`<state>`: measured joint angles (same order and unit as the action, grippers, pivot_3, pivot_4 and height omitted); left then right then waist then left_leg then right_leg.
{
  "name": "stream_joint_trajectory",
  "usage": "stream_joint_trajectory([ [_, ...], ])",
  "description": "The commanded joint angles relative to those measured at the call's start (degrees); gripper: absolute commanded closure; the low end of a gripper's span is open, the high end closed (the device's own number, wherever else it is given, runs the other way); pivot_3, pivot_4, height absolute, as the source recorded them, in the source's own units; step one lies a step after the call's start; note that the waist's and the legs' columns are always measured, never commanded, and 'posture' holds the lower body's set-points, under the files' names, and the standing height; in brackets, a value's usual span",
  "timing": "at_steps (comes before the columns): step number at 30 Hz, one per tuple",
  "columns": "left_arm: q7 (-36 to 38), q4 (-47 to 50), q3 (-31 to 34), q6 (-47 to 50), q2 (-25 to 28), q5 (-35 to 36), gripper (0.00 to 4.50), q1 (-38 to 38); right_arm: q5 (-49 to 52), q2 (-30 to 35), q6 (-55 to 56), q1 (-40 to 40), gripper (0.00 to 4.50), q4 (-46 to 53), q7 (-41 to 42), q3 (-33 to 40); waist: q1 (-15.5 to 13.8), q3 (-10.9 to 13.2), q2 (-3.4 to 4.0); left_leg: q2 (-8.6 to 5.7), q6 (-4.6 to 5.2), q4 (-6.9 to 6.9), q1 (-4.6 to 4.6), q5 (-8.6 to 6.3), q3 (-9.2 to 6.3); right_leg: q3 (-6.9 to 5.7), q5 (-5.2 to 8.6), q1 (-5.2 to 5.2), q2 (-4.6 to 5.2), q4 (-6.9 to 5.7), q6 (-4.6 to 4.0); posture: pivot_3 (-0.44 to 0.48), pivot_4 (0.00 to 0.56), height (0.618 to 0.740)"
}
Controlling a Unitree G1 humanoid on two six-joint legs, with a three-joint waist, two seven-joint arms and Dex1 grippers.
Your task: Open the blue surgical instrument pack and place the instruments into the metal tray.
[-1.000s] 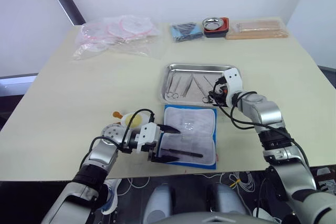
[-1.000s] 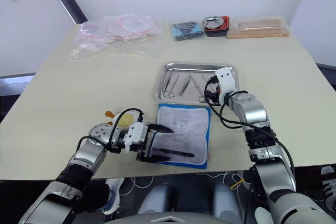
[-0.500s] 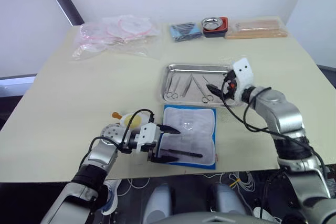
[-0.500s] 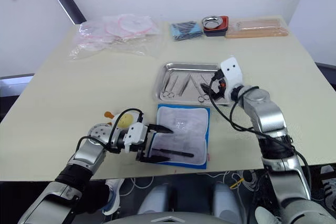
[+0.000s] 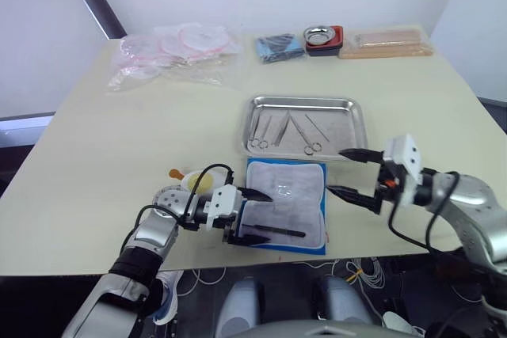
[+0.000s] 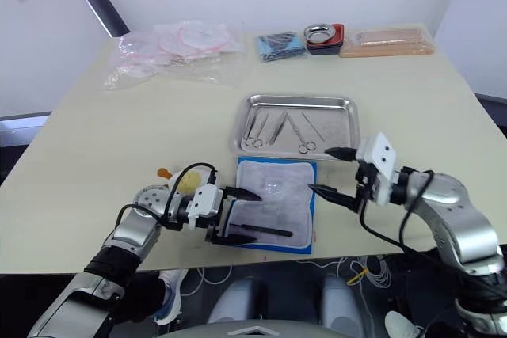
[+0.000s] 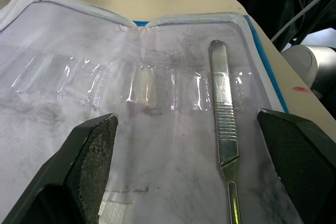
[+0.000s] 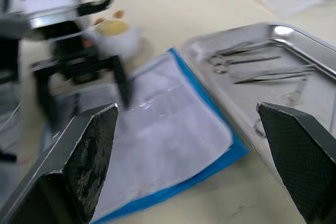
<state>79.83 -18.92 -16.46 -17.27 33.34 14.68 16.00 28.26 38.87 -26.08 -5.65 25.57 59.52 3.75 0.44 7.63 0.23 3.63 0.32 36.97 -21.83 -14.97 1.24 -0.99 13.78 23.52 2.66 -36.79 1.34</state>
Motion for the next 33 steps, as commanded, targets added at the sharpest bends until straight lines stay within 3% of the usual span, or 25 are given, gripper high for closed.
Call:
stream_joint_trajectory([
  [1, -0.89, -6.6, -3.67, 0.94, 0.89, -7.24, 0.0, -2.53, 3.81, 4.17, 4.38, 3.01, 0.06, 3.72, 8.0, 3.18, 0.01, 0.02, 0.04, 0.0, 0.0, 0.0, 0.01, 0.0, 0.01, 0.01, 0.0, 0.0, 0.0, 0.0, 0.0, 0.0, 0.15, 0.74],
  [10, -0.32, -6.39, -3.57, 0.59, 1.41, -6.95, 0.0, -3.2, 12.45, 11.67, 3.2, 6.25, 0.06, 4.82, 15.63, 10.13, 0.04, 0.05, 0.02, -0.04, -0.01, 0.0, 0.07, -0.01, -0.05, 0.03, 0.0, -0.03, 0.0, 0.01, 0.01, 0.0, 0.15, 0.74],
  [17, -0.25, -7.11, -3.62, 0.0, 1.26, -7.16, 0.0, -3.24, 12.86, 13.09, 4.17, 6.91, 0.06, 4.75, 16.82, 9.34, 0.0, 0.05, 0.02, -0.05, -0.01, -0.11, 0.08, 0.0, -0.04, 0.03, 0.01, -0.02, 0.0, 0.05, 0.0, 0.0, 0.15, 0.74],
  [33, 0.16, -9.04, -3.82, -1.02, 1.33, -7.55, 0.0, -2.85, -12.54, -2.18, 8.66, 3.06, 0.06, 0.35, -3.67, -15.85, 0.1, -0.02, 0.04, -0.05, -0.01, -0.14, 0.12, 0.0, -0.07, 0.03, 0.01, 0.01, -0.02, 0.04, 0.0, 0.0, 0.15, 0.74],
])
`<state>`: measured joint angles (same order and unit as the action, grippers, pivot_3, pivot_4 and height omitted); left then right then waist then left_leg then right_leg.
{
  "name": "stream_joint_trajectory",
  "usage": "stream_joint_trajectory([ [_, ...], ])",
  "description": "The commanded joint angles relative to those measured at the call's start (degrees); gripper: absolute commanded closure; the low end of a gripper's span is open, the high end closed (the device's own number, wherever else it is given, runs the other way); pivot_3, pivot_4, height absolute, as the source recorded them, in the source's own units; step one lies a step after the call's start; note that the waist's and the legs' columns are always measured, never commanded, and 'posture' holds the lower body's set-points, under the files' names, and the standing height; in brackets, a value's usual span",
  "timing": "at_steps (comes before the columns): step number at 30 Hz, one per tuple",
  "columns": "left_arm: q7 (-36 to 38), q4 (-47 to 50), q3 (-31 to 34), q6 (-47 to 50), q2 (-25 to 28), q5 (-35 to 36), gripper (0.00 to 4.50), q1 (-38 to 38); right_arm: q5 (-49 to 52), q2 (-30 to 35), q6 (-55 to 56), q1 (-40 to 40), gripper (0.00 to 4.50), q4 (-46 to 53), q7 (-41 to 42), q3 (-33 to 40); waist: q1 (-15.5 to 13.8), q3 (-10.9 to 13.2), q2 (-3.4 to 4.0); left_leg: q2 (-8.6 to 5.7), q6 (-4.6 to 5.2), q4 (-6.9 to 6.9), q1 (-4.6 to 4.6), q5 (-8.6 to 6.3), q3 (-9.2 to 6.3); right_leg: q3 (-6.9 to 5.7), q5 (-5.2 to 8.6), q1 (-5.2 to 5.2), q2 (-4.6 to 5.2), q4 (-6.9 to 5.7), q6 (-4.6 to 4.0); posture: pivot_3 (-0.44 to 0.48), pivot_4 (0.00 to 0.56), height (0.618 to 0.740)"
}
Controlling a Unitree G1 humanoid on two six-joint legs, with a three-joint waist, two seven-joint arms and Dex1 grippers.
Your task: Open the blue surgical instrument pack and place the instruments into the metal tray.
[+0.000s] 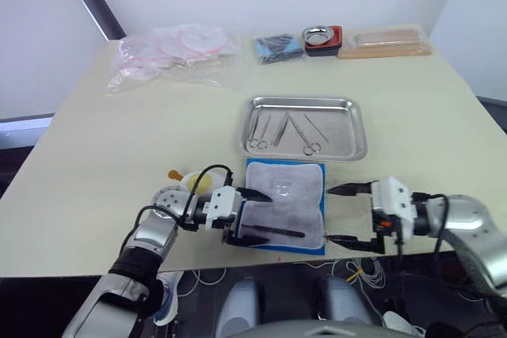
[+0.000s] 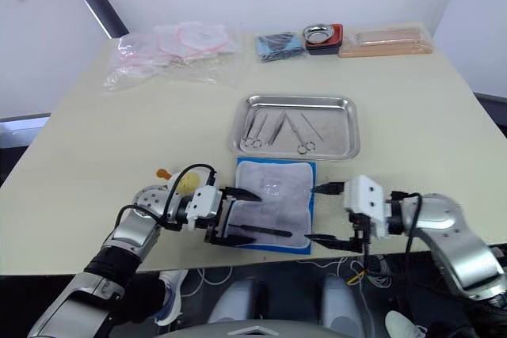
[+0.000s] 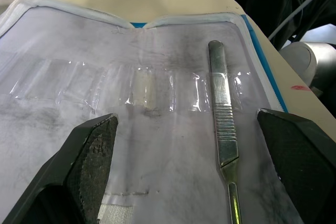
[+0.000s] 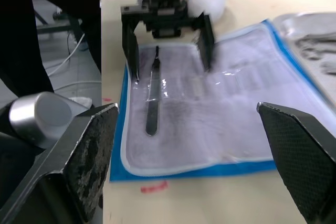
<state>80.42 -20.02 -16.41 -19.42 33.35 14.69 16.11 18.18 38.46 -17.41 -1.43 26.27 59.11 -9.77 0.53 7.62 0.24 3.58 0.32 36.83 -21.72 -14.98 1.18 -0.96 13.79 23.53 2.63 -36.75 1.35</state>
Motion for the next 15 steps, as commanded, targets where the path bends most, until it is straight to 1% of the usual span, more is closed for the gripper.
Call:
stream_joint_trajectory([
  [1, -0.38, -7.94, -3.87, 1.14, 1.31, -7.54, 0.0, -2.94, -2.91, -2.39, -0.03, -1.42, 0.06, -0.68, -3.69, -3.05, 0.01, -0.02, 0.04, 0.0, 0.0, 0.0, -0.01, 0.0, 0.02, 0.02, 0.0, -0.01, 0.0, -0.01, 0.0, 0.0, 0.15, 0.74],
  [5, -0.65, -8.45, -3.66, 1.2, 1.18, -7.63, 0.0, -2.31, -5.79, -4.62, 0.32, -2.66, 0.06, -3.21, -5.7, -6.3, 0.04, -0.04, 0.02, 0.0, 0.0, 0.0, 0.03, 0.0, 0.03, 0.03, 0.0, -0.01, 0.0, -0.01, 0.0, 0.0, 0.15, 0.74],
  [9, -0.44, -8.72, -3.74, 1.28, 1.18, -7.69, 0.0, -1.92, -8.57, -6.81, 0.61, -5.23, 0.06, -6.44, -5.94, -10.3, 0.05, -0.04, 0.03, 0.0, 0.0, 0.01, 0.06, 0.0, -0.06, 0.02, 0.0, 0.0, -0.04, -0.04, 0.0, 0.0, 0.15, 0.74],
  [15, -0.28, -8.14, -3.8, 1.51, 1.37, -7.57, 0.0, -2.22, -11.49, -8.5, 1.24, -7.03, 0.06, -11.25, -6.31, -13.64, 0.03, -0.07, 0.02, -0.01, 0.01, 0.02, 0.06, 0.01, -0.06, 0.05, -0.01, -0.01, -0.06, -0.05, 0.0, 0.0, 0.15, 0.74],
])
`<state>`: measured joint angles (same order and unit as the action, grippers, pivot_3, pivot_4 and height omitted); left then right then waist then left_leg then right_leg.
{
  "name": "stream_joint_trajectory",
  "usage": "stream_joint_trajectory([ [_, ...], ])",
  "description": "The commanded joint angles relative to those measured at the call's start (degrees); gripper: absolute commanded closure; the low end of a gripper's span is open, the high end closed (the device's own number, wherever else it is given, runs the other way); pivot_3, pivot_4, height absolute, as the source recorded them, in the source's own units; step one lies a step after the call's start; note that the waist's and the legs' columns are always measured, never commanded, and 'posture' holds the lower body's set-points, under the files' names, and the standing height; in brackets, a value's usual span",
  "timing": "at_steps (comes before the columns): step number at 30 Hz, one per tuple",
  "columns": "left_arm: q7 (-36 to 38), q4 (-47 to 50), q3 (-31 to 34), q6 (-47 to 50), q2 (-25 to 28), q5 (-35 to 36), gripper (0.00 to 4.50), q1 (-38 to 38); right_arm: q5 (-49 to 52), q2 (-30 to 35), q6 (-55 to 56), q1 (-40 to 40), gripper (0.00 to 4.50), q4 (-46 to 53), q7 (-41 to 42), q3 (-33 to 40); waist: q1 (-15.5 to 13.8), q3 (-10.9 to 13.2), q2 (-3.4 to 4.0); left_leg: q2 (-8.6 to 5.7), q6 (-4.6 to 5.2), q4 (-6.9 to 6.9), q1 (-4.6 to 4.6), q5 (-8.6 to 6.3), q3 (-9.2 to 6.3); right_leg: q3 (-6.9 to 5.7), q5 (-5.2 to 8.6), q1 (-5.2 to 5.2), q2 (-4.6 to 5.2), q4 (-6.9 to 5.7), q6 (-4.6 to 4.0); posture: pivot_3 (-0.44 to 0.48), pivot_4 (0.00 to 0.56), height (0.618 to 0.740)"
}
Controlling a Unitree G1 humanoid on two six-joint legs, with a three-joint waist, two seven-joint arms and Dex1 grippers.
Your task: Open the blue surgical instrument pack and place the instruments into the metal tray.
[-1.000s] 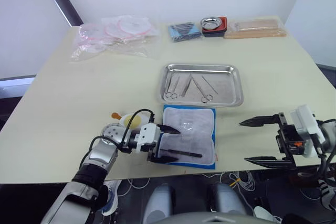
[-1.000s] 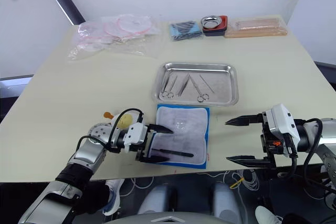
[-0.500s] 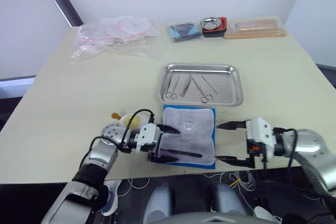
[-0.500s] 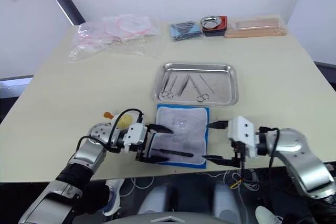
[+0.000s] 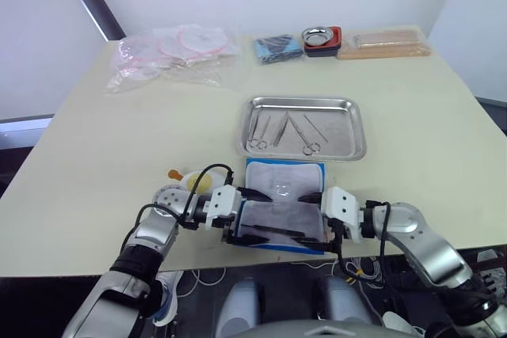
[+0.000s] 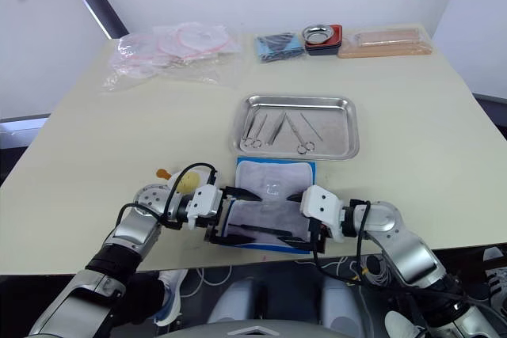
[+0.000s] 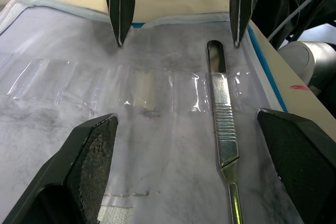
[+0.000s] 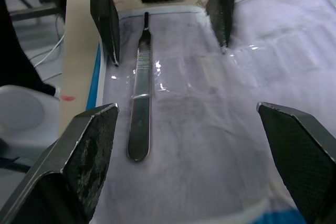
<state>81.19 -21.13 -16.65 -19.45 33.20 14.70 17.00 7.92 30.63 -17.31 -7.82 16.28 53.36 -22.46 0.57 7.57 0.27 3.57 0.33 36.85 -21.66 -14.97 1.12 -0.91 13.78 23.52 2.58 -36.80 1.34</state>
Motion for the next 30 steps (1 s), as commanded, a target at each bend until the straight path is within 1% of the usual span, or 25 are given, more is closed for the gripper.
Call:
stream_joint_trajectory([
  [1, -1.08, -6.98, -3.56, 1.57, 1.51, -7.58, 0.0, -3.13, -1.85, -0.99, 1.16, -0.75, 0.06, -2.26, -1.16, -1.06, 0.0, -0.02, 0.0, 0.0, 0.0, 0.0, 0.0, 0.0, 0.0, 0.0, 0.0, 0.0, 0.0, 0.0, 0.0, 0.0, 0.15, 0.74],
  [5, -1.26, -6.17, -3.47, 2.01, 1.54, -7.38, 0.0, -3.56, -2.94, -0.12, 2.41, 0.05, 0.06, -4.97, -0.09, -1.71, 0.04, -0.12, 0.01, 0.0, 0.0, 0.0, 0.01, 0.0, 0.0, 0.01, 0.0, -0.02, -0.01, -0.01, 0.0, 0.0, 0.15, 0.74],
  [6, -1.3, -5.87, -3.44, 2.11, 1.62, -7.3, 0.0, -3.82, -3.45, 0.81, 3.33, 0.42, 0.61, -5.62, 0.69, -2.11, 0.05, -0.18, 0.02, 0.0, 0.0, 0.0, 0.02, 0.0, 0.0, 0.01, 0.0, -0.02, -0.01, -0.01, 0.0, 0.0, 0.15, 0.74],
  [7, -1.34, -5.69, -3.42, 2.11, 1.72, -7.29, 0.0, -4.03, -3.53, 1.42, 3.84, 0.77, 0.92, -6.04, 1.2, -2.15, 0.06, -0.27, 0.03, 0.0, 0.0, 0.0, 0.03, 0.0, 0.0, 0.02, 0.0, -0.02, -0.01, -0.01, 0.0, 0.0, 0.15, 0.74],
  [8, -1.38, -5.55, -3.42, 2.14, 1.78, -7.29, 0.0, -4.16, -3.48, 1.82, 4.18, 1.0, 1.53, -6.31, 1.54, -2.15, 0.06, -0.33, 0.0, 0.0, 0.0, 0.0, 0.04, 0.0, 0.01, 0.04, 0.0, -0.03, -0.01, 0.0, 0.0, 0.0, 0.15, 0.74],
  [9, -1.4, -5.53, -3.4, 2.14, 1.84, -7.29, 0.0, -4.23, -3.29, 2.04, 4.68, 1.14, 1.53, -6.49, 1.7, -2.01, 0.06, -0.39, -0.05, 0.0, 0.0, 0.0, 0.05, 0.0, 0.01, 0.04, 0.0, -0.03, -0.01, 0.0, 0.0, 0.0, 0.15, 0.74],
  [10, -1.45, -5.55, -3.36, 2.17, 1.89, -7.3, 0.0, -4.27, -3.36, 2.43, 5.63, 1.2, 2.18, -6.7, 2.06, -1.97, 0.06, -0.44, -0.04, 0.0, 0.0, -0.01, 0.05, 0.0, 0.01, 0.03, 0.01, -0.03, -0.01, 0.0, -0.01, 0.0, 0.15, 0.74],
  [12, -1.49, -5.41, -3.3, 2.28, 1.95, -7.29, 0.0, -4.36, -2.98, 3.32, 6.59, 1.66, 3.09, -6.76, 2.97, -1.67, 0.06, -0.46, -0.06, 0.0, 0.0, -0.01, 0.07, 0.0, 0.01, 0.04, 0.0, -0.05, -0.01, 0.0, -0.01, 0.0, 0.15, 0.74],
  [13, -1.52, -5.35, -3.28, 2.33, 1.96, -7.28, 0.0, -4.37, -2.87, 3.7, 7.23, 1.87, 3.4, -6.84, 3.51, -1.58, 0.06, -0.48, -0.08, 0.0, 0.0, -0.01, 0.08, 0.0, 0.01, 0.05, 0.0, -0.06, -0.01, 0.0, 0.0, 0.0, 0.15, 0.74],
  [14, -1.57, -5.3, -3.29, 2.37, 1.97, -7.28, 0.0, -4.37, -2.75, 3.95, 7.81, 2.01, 3.88, -6.91, 3.98, -1.58, 0.05, -0.5, -0.11, 0.0, 0.0, -0.01, 0.11, 0.0, 0.01, 0.05, 0.0, -0.07, -0.01, 0.0, 0.0, 0.0, 0.15, 0.74],
  [15, -1.61, -5.28, -3.3, 2.39, 1.98, -7.28, 0.0, -4.37, -2.7, 4.05, 8.24, 2.1, 4.28, -6.95, 4.27, -1.58, 0.05, -0.53, -0.14, 0.0, 0.0, -0.01, 0.12, 0.0, 0.02, 0.05, 0.0, -0.07, -0.01, 0.0, 0.0, 0.0, 0.15, 0.74],
  [16, -1.63, -5.2, -3.3, 2.38, 2.03, -7.25, 0.0, -4.44, -2.41, 3.93, 8.48, 2.2, 4.46, -6.85, 4.39, -1.55, 0.06, -0.54, -0.15, 0.0, 0.0, -0.01, 0.14, 0.0, 0.01, 0.05, 0.0, -0.07, -0.01, -0.01, 0.0, 0.0, 0.15, 0.74],
  [23, -1.72, -4.82, -3.27, 2.44, 2.13, -7.19, 0.0, -4.73, -1.44, 3.04, 8.76, 1.0, 4.46, -4.74, 4.26, -1.06, 0.04, -0.57, -0.14, 0.0, 0.0, -0.02, 0.13, 0.0, 0.02, 0.06, 0.0, -0.07, -0.01, 0.0, -0.01, 0.0, 0.15, 0.74],
  [30, -1.76, -4.99, -3.39, 2.44, 1.91, -7.31, 0.0, -4.38, -0.83, 4.26, 3.5, -1.72, 4.46, 2.27, 4.27, 0.24, 0.03, -0.55, -0.13, 0.0, 0.0, -0.01, 0.12, 0.0, 0.01, 0.06, 0.0, -0.06, -0.01, 0.0, -0.01, 0.0, 0.15, 0.74],
])
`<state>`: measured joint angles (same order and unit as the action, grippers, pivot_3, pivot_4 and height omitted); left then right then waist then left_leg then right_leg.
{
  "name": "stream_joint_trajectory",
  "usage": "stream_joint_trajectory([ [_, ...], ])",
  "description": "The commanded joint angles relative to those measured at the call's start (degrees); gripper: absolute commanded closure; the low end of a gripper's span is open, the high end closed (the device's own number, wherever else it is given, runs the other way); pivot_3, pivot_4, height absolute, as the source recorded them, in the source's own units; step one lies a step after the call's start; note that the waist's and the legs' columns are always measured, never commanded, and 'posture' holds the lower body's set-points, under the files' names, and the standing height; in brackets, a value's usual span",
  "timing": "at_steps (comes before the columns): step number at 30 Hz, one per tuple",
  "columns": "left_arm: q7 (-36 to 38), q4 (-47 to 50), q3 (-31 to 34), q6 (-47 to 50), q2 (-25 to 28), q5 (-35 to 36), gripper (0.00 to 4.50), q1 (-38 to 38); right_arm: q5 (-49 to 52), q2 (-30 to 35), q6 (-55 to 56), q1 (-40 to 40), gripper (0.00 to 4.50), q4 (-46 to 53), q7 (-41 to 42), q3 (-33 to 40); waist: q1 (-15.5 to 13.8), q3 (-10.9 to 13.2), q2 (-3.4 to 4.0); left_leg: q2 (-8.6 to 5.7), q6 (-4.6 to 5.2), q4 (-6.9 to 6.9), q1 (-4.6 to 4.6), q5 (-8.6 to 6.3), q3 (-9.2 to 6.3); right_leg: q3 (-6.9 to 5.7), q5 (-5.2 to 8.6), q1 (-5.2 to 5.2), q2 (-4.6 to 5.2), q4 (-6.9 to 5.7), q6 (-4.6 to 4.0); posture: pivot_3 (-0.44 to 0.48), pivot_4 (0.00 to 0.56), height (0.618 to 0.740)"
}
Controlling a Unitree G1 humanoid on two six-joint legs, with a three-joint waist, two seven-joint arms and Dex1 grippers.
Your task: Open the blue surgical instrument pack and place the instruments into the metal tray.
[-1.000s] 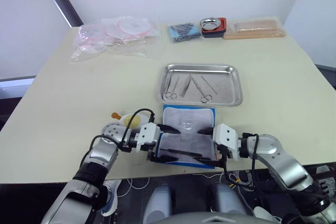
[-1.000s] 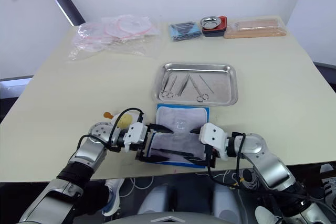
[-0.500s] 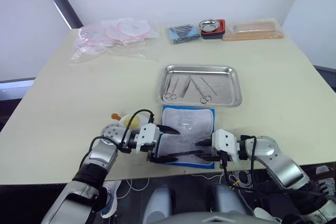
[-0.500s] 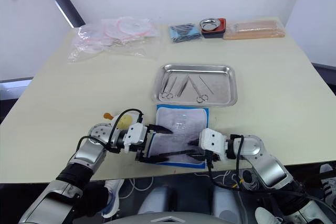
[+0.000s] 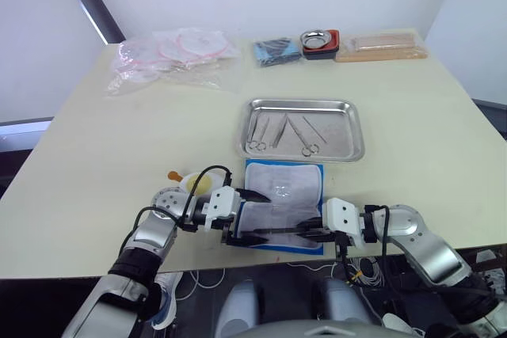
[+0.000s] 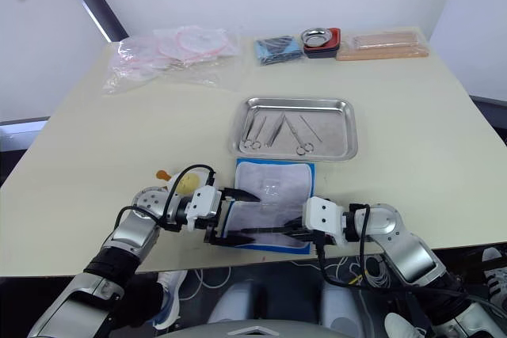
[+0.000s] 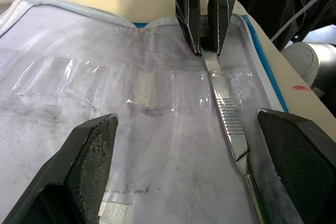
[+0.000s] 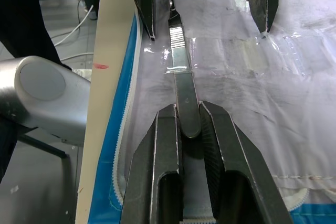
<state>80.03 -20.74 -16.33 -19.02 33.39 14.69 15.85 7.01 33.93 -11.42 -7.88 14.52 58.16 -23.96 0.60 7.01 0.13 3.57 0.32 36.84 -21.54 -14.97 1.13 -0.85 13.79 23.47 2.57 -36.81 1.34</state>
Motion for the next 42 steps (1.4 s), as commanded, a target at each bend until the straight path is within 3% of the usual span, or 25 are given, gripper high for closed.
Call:
stream_joint_trajectory([
  [1, -0.61, -5.45, -3.75, 2.0, 1.67, -7.34, 0.0, -3.14, 0.29, 1.15, -3.41, -2.02, 4.46, 5.1, -0.55, 1.97, -0.01, 0.01, 0.0, 0.0, 0.0, 0.0, -0.01, 0.0, 0.0, 0.0, 0.0, 0.01, 0.0, 0.0, 0.0, 0.0, 0.15, 0.74],
  [9, -0.49, -5.45, -4.04, 1.88, 1.41, -7.51, 0.0, -2.75, 0.04, 4.14, -9.04, -2.6, 4.46, 11.81, -0.47, 2.11, -0.01, 0.08, -0.02, 0.0, 0.0, 0.0, -0.08, 0.0, 0.0, 0.0, 0.0, 0.08, 0.01, 0.0, 0.0, 0.0, 0.15, 0.74],
  [25, -0.63, -5.69, -4.14, 2.22, 0.97, -7.52, 0.0, -2.35, 1.92, 12.16, -10.45, -1.37, 4.46, 15.42, 1.37, 6.42, -0.05, 0.13, -0.03, -0.02, -0.01, 0.0, -0.09, 0.0, -0.01, -0.01, 0.0, 0.09, 0.03, 0.01, 0.0, 0.0, 0.15, 0.74],
  [33, -0.5, -6.01, -4.31, 2.15, 0.85, -7.51, 0.0, -2.11, 4.61, 17.43, -9.32, 3.47, 4.46, 17.07, 3.3, 12.41, -0.23, 0.19, -0.06, -0.07, -0.01, 0.0, -0.12, 0.0, -0.02, -0.02, 0.0, 0.09, 0.08, 0.03, 0.01, 0.0, 0.15, 0.74],
  [42, -0.36, -6.5, -4.52, 2.02, 0.81, -7.49, 0.0, -1.79, 10.47, 24.02, -6.79, 10.12, 4.46, 16.8, 8.73, 24.05, -0.28, 0.23, -0.06, -0.13, -0.01, 0.0, -0.13, -0.01, -0.03, -0.01, 0.01, 0.09, 0.12, 0.06, 0.02, 0.0, 0.15, 0.74],
])
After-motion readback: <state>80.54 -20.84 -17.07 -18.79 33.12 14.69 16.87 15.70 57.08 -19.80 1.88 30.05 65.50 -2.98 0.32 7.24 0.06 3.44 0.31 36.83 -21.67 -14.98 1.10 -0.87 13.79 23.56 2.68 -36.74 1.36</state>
